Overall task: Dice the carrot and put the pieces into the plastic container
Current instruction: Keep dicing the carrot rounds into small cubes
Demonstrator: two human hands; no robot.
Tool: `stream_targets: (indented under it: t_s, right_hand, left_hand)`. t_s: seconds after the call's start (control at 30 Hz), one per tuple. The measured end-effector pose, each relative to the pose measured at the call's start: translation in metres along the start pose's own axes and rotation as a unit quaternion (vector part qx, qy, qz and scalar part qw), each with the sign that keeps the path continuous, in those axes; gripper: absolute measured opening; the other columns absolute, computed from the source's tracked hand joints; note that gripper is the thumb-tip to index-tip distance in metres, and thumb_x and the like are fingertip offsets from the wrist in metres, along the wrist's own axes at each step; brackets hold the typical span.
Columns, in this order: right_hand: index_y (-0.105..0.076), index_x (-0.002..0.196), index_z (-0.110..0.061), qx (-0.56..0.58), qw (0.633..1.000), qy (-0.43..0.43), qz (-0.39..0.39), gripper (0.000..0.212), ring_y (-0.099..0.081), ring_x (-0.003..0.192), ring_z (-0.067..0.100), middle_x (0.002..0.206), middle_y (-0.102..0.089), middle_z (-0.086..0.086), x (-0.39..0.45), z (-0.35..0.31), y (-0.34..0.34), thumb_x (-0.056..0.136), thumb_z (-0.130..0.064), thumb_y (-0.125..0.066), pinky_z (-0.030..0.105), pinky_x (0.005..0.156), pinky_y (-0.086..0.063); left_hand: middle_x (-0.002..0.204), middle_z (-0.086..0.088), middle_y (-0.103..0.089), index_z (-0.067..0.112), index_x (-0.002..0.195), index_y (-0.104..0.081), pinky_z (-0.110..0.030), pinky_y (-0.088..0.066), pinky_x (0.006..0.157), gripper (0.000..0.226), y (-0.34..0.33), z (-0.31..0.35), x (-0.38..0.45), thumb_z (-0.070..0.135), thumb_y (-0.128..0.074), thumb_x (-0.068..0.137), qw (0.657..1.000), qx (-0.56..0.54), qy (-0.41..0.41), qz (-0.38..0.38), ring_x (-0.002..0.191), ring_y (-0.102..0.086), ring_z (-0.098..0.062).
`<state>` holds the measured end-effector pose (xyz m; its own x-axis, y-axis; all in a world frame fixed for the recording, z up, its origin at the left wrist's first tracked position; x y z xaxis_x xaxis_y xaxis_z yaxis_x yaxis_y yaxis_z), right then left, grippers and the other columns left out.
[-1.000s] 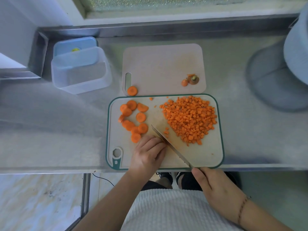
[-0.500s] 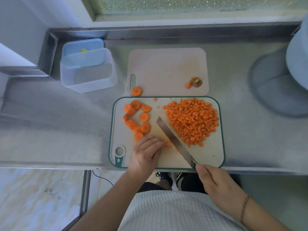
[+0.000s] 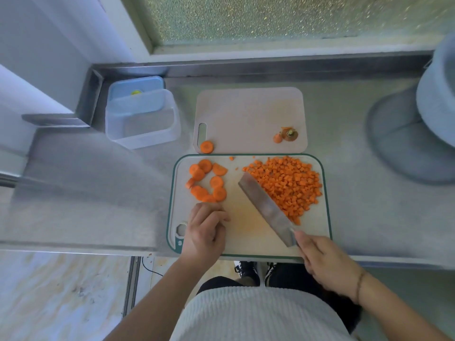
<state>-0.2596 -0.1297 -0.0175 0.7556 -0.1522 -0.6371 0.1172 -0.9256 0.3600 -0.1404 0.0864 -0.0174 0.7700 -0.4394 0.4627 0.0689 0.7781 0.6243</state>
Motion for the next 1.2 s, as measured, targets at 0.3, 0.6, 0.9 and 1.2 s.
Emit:
stream_targets:
  t_s: [0.3,0.6,0.9,1.2]
  right_hand:
    - [-0.045,0.064,-0.016,-0.105,0.992,0.067,0.026,0.058,-0.043,0.046,0.007,0.053,-0.046,-0.004,-0.012,-0.023,0.019,0.082,-0.067,-0.023,0.023,0.05,-0.034]
    - [-0.041,0.091,-0.032,-0.419,0.887,0.157,0.114,0.093,-0.064,0.086,0.014,0.097,-0.065,-0.006,-0.006,-0.024,0.053,0.055,-0.08,0.03,0.031,0.063,-0.04]
    - [-0.049,0.109,-0.025,-0.488,0.849,0.189,0.068,0.1,-0.065,0.092,0.021,0.107,-0.065,-0.002,-0.004,-0.024,0.071,0.062,-0.072,0.025,0.033,0.064,-0.041]
    - [-0.05,0.116,-0.025,-0.473,0.859,0.19,0.047,0.09,-0.063,0.1,0.019,0.115,-0.063,-0.003,-0.009,-0.021,0.077,0.075,-0.076,0.012,0.032,0.073,-0.046]
  left_hand:
    - [0.107,0.001,-0.059,0.013,0.101,-0.062,-0.035,-0.05,0.087,0.033,0.021,0.011,0.034,-0.012,-0.061,0.08,0.999,-0.002,-0.007,0.044,0.096,-0.06,-0.022]
    - [0.079,0.008,-0.063,0.02,0.077,-0.065,-0.04,-0.048,0.075,0.015,-0.015,0.041,0.08,0.031,-0.069,0.086,0.987,0.089,-0.082,-0.108,0.082,-0.057,-0.021]
    - [0.072,0.009,-0.063,0.026,0.072,-0.058,-0.035,-0.045,0.072,0.031,-0.075,0.052,0.092,0.048,-0.048,0.09,0.946,0.202,-0.011,-0.254,0.076,-0.057,-0.02]
    - [0.092,-0.001,-0.071,0.016,0.093,-0.075,-0.036,-0.043,0.079,0.03,-0.091,0.047,0.101,0.03,-0.048,0.095,0.945,0.173,0.072,-0.269,0.091,-0.062,-0.028]
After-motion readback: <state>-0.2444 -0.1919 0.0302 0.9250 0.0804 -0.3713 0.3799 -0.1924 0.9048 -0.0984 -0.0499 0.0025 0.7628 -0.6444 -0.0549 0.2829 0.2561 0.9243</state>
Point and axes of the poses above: each hand's wrist, its own x-axis towards the middle knuckle, its own y-axis out of the back of the hand, z = x × y, the point moved 6 cm from there along x, towards the middle knuckle
